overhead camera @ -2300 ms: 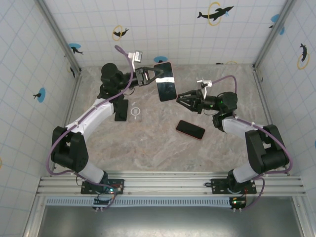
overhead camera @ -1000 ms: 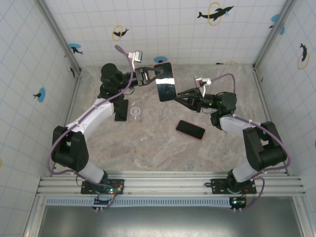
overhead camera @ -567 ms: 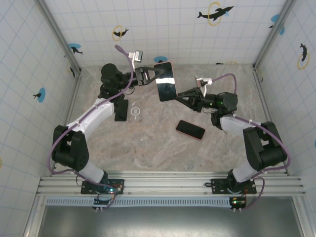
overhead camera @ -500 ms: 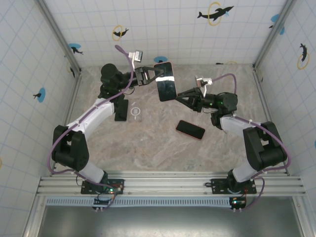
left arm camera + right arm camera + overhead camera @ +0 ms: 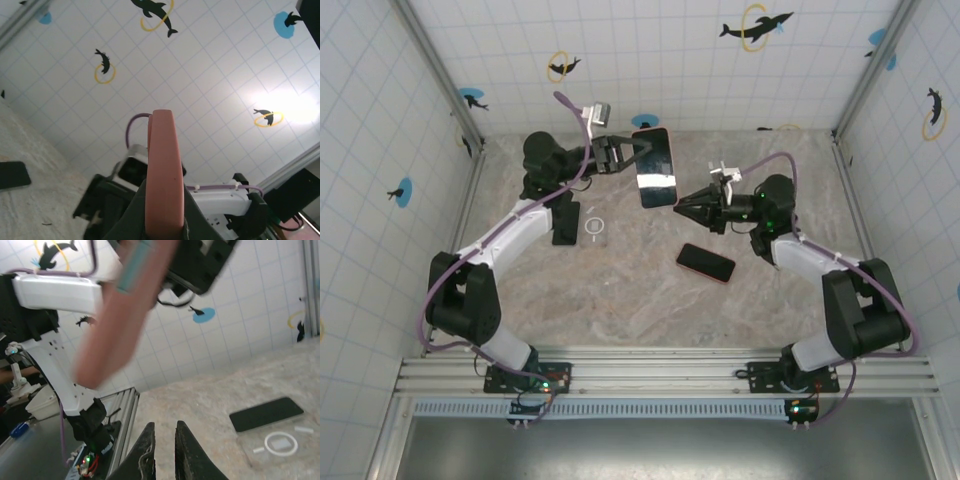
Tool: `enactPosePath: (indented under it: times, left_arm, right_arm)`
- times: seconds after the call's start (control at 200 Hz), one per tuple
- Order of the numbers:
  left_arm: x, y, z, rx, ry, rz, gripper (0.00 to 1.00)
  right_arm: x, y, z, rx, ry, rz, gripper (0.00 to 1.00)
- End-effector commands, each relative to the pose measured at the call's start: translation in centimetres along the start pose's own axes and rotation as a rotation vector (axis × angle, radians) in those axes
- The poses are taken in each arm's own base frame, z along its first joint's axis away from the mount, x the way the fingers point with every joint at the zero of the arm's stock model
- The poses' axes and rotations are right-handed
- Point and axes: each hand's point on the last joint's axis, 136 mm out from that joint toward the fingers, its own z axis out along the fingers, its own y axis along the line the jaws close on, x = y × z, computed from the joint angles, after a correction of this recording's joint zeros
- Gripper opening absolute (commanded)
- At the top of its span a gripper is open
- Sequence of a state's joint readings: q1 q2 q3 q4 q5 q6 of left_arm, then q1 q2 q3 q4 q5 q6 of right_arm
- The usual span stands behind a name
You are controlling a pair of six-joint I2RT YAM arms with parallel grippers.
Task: Take the phone out of the phone case
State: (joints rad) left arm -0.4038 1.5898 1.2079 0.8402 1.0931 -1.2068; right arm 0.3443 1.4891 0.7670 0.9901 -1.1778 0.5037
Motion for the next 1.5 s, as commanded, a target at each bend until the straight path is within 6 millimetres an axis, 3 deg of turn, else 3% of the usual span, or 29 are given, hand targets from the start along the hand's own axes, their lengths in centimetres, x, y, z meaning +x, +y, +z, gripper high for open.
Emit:
enactPosePath:
  times: [0.0,0.075,0.16,0.42,0.616,0.716,0.946,1.496]
  left_arm:
    - [-0.5,-4.6,0.3,0.095,0.018,0.069,0.00]
    - [0.1,-4.7,0.8,0.100,0.038,0.070,0.00]
    - [0.6,-4.3,1.3,0.077,0.051,0.076,0.00]
    - [-0.2,-2.7,1.3,-0.043,0.030,0.221,0.00]
    - [-0.5,-2.4,1.6,-0.030,0.033,0.225,0.00]
    - [-0.6,-2.6,1.5,-0.019,0.033,0.220,0.00]
    - [-0.1,-2.9,1.5,-0.005,0.046,0.203,0.00]
    - [0.2,-2.7,1.5,0.002,0.063,0.190,0.00]
  right_arm:
    - [1.0,-1.6,0.0,0.038,0.041,-0.006,0.15]
    - [0.5,-1.7,0.1,0.029,0.043,-0.002,0.14]
    - [-0.3,-0.5,0.2,-0.012,0.026,-0.029,0.17]
    - [-1.1,3.8,-0.2,-0.081,-0.006,-0.093,0.44]
    - [-1.6,5.0,-0.1,-0.100,-0.007,-0.115,0.48]
    - [-1.9,4.6,0.0,-0.086,-0.009,-0.106,0.45]
    - [-2.3,4.2,0.1,-0.086,-0.012,-0.094,0.26]
    - [-2.6,3.7,-0.5,-0.060,-0.027,-0.093,0.18]
